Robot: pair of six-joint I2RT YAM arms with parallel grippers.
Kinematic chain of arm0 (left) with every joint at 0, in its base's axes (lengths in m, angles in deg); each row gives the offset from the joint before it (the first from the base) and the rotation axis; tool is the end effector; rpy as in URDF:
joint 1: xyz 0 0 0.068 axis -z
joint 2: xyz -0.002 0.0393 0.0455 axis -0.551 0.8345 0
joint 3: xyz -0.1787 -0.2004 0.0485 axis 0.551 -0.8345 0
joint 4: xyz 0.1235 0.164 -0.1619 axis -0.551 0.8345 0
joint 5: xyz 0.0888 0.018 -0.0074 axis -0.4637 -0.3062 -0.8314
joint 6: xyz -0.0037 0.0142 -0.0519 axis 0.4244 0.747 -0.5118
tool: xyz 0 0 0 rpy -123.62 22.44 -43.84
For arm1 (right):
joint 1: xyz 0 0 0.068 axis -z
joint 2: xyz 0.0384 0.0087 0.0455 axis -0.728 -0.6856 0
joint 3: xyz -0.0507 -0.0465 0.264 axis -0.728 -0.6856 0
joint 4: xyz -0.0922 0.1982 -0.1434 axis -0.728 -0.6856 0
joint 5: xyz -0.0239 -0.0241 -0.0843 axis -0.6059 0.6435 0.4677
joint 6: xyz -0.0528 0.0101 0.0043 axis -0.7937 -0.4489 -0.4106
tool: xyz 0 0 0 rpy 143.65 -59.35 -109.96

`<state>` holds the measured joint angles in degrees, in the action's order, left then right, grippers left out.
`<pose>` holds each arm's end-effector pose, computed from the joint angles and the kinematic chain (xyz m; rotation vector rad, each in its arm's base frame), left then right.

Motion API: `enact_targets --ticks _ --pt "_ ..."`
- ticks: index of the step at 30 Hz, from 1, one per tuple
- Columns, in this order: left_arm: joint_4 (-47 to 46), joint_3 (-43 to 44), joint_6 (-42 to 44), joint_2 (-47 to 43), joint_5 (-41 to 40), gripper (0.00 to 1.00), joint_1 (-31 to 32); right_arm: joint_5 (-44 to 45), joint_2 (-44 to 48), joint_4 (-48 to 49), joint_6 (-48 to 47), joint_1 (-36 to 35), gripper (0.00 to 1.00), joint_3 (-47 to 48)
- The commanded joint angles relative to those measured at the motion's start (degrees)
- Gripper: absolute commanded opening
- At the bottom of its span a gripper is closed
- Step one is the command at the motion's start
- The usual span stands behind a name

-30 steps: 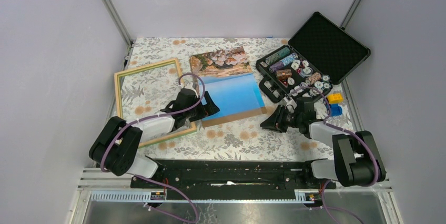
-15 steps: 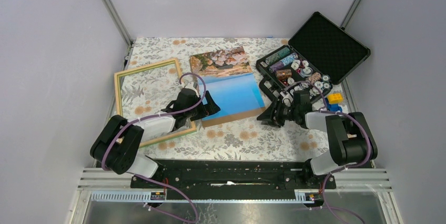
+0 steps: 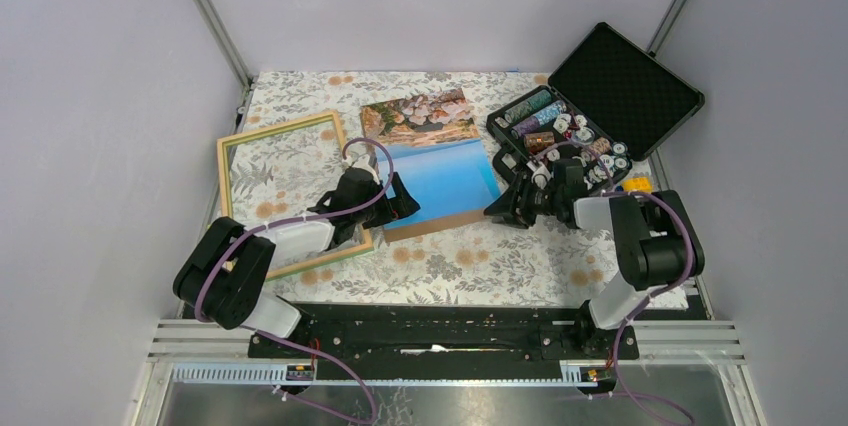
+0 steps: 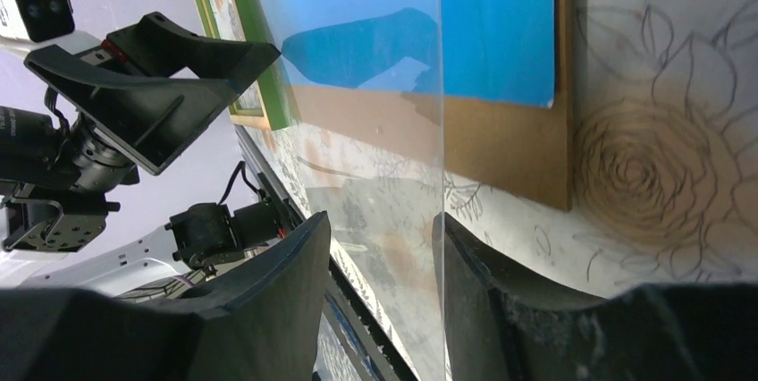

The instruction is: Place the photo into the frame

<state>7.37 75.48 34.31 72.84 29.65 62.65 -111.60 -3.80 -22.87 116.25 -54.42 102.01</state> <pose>0.2389 -0.1383 0.1550 -0.2361 2.3557 -0.7919 0.2736 0.0642 0.1263 0.1511 2.3811 1.3867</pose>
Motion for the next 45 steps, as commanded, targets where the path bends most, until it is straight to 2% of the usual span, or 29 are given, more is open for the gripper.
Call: enact_targets --ticks 1,17,25,29,32,38,42,45 --pt "2.8 -1.45 2.11 1.41 -1.26 0.99 0.04 -2.9 -3.61 4.04 -0.15 0.15 0.53 3.68" --pt "2.87 -0.92 2.59 1.93 -0.83 0.99 0.09 -3.42 -13.19 14.35 8.11 -3.83 0.45 11.08" --pt "5.07 0.59 2.41 -1.5 1.23 0.99 0.12 -4.0 -15.81 17.16 10.38 -4.07 0.18 12.69" --pt "8.77 3.44 1.92 -6.56 3.34 0.99 0.14 -4.16 -14.38 14.48 9.72 -4.0 0.0 13.75" --pt "15.6 7.46 3.3 -11.68 1.31 0.99 0.06 -3.8 -12.45 10.99 8.14 -4.02 0.0 14.07" --pt "29.29 14.33 3.87 -20.61 -8.77 0.99 -0.35 -2.0 -5.67 2.19 3.39 -4.03 0.0 13.65" --pt "33.42 13.14 -0.06 -24.11 -16.26 0.99 -2.34 -0.38 0.78 -2.51 1.61 -3.98 0.0 12.4" --pt "33.19 11.16 -2.5 -23.72 -16.45 0.99 -5.68 0.77 5.75 -7.79 -0.86 -3.99 0.0 12.73"
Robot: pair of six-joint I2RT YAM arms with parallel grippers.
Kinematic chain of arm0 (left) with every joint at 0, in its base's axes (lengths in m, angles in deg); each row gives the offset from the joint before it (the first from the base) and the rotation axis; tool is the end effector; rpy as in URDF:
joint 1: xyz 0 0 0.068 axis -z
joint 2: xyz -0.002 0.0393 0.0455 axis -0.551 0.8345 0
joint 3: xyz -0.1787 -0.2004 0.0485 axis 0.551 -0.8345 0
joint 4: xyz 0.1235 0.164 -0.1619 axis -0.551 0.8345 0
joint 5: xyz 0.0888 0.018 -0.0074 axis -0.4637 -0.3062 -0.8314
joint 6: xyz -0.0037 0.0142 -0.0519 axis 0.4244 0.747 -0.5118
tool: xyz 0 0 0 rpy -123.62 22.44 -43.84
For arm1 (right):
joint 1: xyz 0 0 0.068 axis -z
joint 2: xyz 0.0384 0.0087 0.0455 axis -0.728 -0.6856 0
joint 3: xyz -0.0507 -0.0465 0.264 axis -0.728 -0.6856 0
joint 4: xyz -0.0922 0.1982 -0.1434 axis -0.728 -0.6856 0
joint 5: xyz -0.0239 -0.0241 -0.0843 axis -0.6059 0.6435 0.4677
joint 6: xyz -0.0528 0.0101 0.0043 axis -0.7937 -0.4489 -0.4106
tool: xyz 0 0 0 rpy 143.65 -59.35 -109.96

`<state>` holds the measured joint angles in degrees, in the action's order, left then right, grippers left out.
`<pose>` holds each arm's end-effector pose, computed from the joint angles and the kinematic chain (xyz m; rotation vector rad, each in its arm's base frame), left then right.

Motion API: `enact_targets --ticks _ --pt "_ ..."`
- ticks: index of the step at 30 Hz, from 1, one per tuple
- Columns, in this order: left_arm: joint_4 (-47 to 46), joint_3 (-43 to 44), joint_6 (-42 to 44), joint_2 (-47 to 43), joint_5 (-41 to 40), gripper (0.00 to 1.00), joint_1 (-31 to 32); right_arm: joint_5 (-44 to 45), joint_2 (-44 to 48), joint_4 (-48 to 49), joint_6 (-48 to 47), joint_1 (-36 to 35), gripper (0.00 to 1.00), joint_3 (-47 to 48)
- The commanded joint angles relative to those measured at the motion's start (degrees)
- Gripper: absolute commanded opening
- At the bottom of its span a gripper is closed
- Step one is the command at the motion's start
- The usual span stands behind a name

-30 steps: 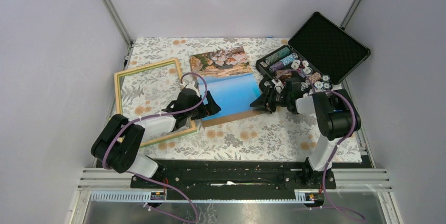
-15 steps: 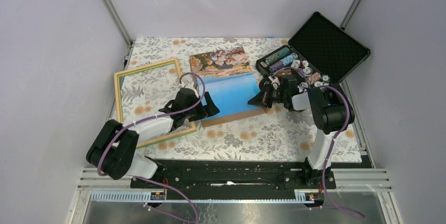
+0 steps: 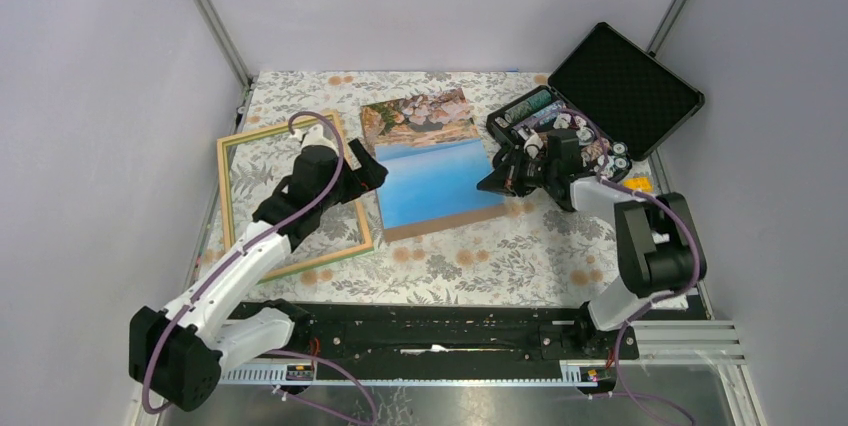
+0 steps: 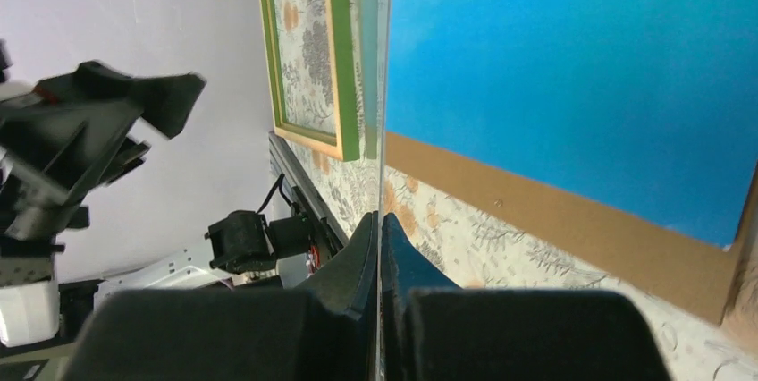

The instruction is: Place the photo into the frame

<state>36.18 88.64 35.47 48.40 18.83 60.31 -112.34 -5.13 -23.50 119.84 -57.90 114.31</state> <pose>0.2075 -0.1022 0.2869 -0.3421 2.1294 -0.6517 0.3167 0.0904 0.1760 0.0253 2.2551 1.4472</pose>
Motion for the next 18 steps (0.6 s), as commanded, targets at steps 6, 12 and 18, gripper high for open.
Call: enact_targets --ticks 6,12,18 --pt "0.96 -3.71 -6.41 6.27 -3.75 0.99 -7.68 4.95 16.4 -20.94 -9.72 -0.5 0.0 4.51" --pt "-5.06 -3.18 -4.59 14.77 2.46 0.99 -7.8 7.13 22.12 -29.32 -12.41 -0.51 0.0 9.61" --pt "-10.99 -4.66 -3.04 21.5 3.83 0.99 -7.8 7.7 24.4 -32.53 -12.85 -0.5 0.0 13.0"
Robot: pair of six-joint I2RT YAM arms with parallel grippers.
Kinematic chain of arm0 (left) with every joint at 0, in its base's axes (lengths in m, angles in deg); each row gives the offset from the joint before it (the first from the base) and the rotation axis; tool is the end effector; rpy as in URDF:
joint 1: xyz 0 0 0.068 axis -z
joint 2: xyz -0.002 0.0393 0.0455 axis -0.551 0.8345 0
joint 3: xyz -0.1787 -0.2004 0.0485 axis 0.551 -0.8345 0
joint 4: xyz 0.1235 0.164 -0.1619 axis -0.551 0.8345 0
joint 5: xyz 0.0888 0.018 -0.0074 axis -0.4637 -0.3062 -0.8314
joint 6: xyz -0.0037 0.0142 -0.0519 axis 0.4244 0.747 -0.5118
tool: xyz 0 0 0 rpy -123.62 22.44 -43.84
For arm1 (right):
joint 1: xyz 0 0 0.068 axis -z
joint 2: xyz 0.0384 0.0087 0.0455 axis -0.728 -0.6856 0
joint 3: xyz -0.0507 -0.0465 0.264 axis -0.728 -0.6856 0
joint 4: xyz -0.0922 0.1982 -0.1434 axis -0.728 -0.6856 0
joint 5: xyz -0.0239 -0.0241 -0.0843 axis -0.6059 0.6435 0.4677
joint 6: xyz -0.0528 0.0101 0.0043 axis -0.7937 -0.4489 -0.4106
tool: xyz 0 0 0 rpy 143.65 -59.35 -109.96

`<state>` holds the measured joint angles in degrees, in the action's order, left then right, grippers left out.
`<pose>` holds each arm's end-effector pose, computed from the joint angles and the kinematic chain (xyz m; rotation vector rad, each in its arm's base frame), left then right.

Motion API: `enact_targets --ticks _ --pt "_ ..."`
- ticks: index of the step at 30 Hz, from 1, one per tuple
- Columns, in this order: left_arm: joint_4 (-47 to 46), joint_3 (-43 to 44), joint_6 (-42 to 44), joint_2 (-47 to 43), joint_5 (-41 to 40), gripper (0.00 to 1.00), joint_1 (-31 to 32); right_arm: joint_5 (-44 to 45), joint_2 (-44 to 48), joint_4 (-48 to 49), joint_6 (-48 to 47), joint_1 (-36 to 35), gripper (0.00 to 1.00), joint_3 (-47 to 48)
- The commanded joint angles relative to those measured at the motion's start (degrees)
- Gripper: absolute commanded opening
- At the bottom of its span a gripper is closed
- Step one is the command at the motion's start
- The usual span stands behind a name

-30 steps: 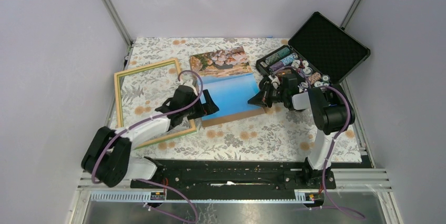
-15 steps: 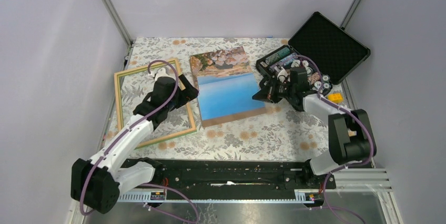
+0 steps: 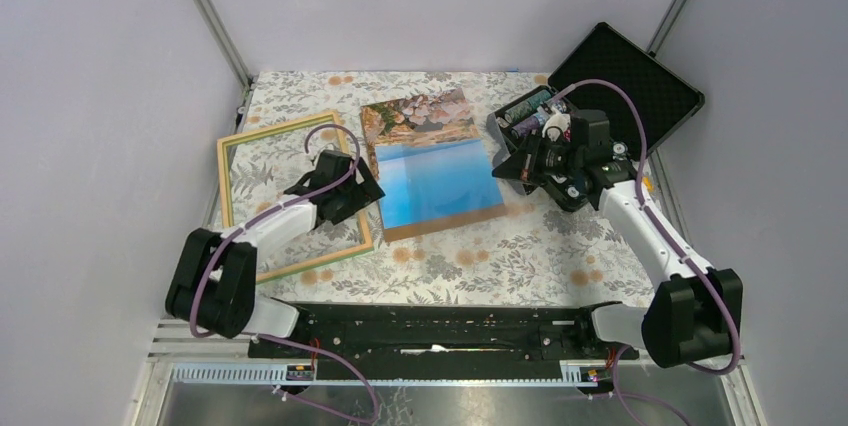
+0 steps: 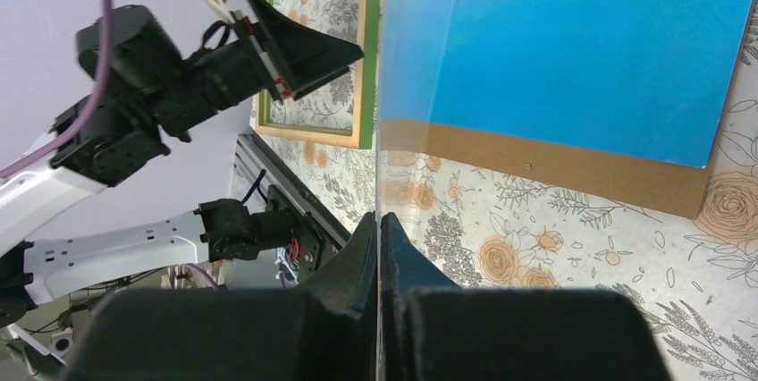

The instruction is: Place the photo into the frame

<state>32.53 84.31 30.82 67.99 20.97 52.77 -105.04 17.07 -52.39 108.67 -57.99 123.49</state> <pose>0.2545 -0.0880 0.1874 -0.6213 2.4220 -0.4653 0.2698 0.0784 0.2949 -0.1261 2.1607 1.2058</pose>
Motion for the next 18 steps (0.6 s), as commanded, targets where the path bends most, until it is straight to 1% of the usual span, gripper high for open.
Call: enact_targets --ticks 1,4,6,9,11,14,18 --pt "-8.88 -0.89 1.75 2.51 1.69 0.99 -0.26 0.44 2.25 -4.02 -1.62 -0.35 0.0 4.22" --pt "-12.37 -1.93 1.63 4.56 4.82 0.99 -0.26 0.16 2.55 -4.61 -1.61 -0.42 0.0 5.38" --pt "-16.37 -2.57 1.25 5.68 7.69 0.99 0.12 -0.18 2.67 -4.89 -1.58 -0.42 0.0 6.13" --pt "-20.31 -2.78 0.93 7.59 11.62 0.99 1.57 -1.13 2.82 -5.12 -1.62 -0.42 0.0 7.36" --pt "-20.75 -1.82 1.47 8.54 12.14 0.99 2.79 -1.27 2.83 -5.13 -1.67 -0.47 0.0 8.11" --pt "-21.88 -1.5 1.98 7.31 12.8 0.99 3.25 -0.74 2.79 -5.57 -1.93 -0.42 0.0 9.31" --pt "-17.0 0.42 4.16 2.07 11.17 0.99 3.05 -0.83 2.68 -5.74 -1.66 -0.38 0.0 10.99"
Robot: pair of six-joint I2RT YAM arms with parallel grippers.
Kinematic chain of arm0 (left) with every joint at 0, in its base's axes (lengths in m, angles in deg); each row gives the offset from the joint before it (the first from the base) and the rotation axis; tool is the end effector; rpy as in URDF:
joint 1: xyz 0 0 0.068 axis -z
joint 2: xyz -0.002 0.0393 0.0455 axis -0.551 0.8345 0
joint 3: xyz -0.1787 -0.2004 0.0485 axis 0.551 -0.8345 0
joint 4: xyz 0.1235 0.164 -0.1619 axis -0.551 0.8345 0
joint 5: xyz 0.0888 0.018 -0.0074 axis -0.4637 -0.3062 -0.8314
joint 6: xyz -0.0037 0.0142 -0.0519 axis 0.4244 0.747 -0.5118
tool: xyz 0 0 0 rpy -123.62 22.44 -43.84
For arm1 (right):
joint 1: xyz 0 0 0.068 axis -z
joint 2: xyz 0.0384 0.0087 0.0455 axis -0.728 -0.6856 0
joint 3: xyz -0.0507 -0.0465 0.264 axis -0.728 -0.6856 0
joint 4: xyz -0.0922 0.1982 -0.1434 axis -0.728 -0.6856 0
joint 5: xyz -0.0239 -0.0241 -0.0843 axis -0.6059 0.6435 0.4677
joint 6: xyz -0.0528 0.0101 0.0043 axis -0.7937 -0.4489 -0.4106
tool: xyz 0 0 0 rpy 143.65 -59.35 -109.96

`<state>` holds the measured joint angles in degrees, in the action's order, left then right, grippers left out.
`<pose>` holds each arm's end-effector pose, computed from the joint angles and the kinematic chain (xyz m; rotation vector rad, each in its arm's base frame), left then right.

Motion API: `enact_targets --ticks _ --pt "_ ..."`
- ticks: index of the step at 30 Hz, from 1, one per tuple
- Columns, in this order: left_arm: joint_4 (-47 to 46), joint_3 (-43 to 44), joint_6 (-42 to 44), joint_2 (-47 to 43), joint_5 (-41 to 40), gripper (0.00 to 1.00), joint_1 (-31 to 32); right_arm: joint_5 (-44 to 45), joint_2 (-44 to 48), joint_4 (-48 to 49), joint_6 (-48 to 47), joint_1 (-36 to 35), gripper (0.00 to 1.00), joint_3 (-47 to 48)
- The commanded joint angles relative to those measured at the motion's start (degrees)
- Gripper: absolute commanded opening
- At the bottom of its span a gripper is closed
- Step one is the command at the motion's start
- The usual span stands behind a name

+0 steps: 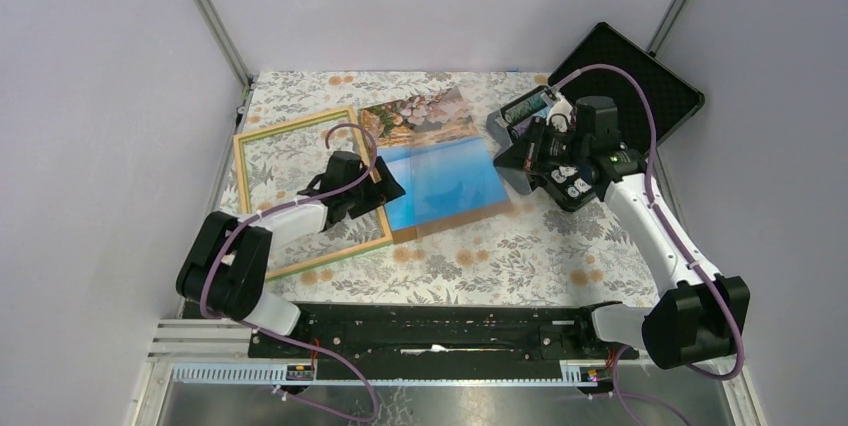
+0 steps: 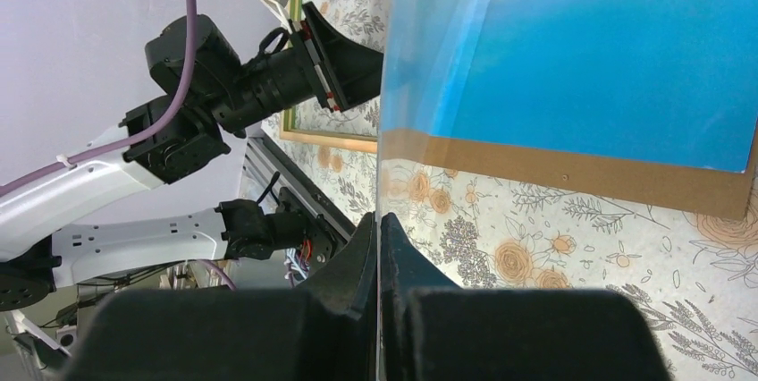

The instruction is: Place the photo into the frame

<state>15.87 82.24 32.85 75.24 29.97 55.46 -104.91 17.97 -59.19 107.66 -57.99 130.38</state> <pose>0.2699 -0.1138 0.1657 -0.4261 2.3864 -0.7139 0.2673 0.0778 0.3294 -0.1514 2.1387 1.1918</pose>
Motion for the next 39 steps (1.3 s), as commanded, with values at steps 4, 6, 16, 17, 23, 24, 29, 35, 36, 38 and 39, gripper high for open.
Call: enact_targets --ticks 4,6,16,17,23,24,29,35,36,38,39 --pt "3.3 2.73 1.6 -13.35 5.76 0.99 -2.08 -1.99 1.41 1.19 -0.53 -0.47 0.0 5.61" --pt "3.93 2.79 1.27 -17.56 10.19 0.99 -3.92 -2.96 1.01 1.68 -0.02 -0.43 0.0 6.33" --pt "2.07 2.5 -8.08 -27.82 26.27 0.99 -9.62 -9.97 2.89 11.09 9.95 -0.51 0.0 10.22" --pt "1.08 1.73 -10.26 -29.34 26.16 0.99 -9.97 -10.44 3.37 12.16 11.12 -0.49 0.0 10.54" --pt "0.46 2.13 -17.7 -36.55 23.62 0.99 -10.46 -11.89 6.54 18.0 17.56 -0.49 0.0 12.85" --pt "3.25 3.28 -17.36 -37.83 22.06 0.99 -10.5 -11.98 7.14 19.81 18.64 -0.5 0.0 13.18" --pt "6.6 7.72 -16.58 -41.41 20.13 0.96 -10.44 -13.37 9.04 28.05 26.7 -0.51 0.0 13.09" --pt "-6.02 6.48 -24.64 -40.6 30.06 0.86 -10.42 -13.61 10.62 37.08 34.1 -0.51 0.0 11.08" --pt "-8.35 6.02 -25.95 -40.97 30.72 0.84 -10.5 -13.13 10.96 37.17 34.23 -0.51 0.0 10.58" --pt "-16.63 4.43 -30.03 -41.68 32.45 0.77 -10.51 -12.12 11.64 37.82 34.9 -0.51 0.0 9.22" --pt "-21.28 3.27 -32.93 -41.89 33.32 0.75 -10.51 -11.89 11.82 38.7 35.46 -0.47 0.0 8.4"
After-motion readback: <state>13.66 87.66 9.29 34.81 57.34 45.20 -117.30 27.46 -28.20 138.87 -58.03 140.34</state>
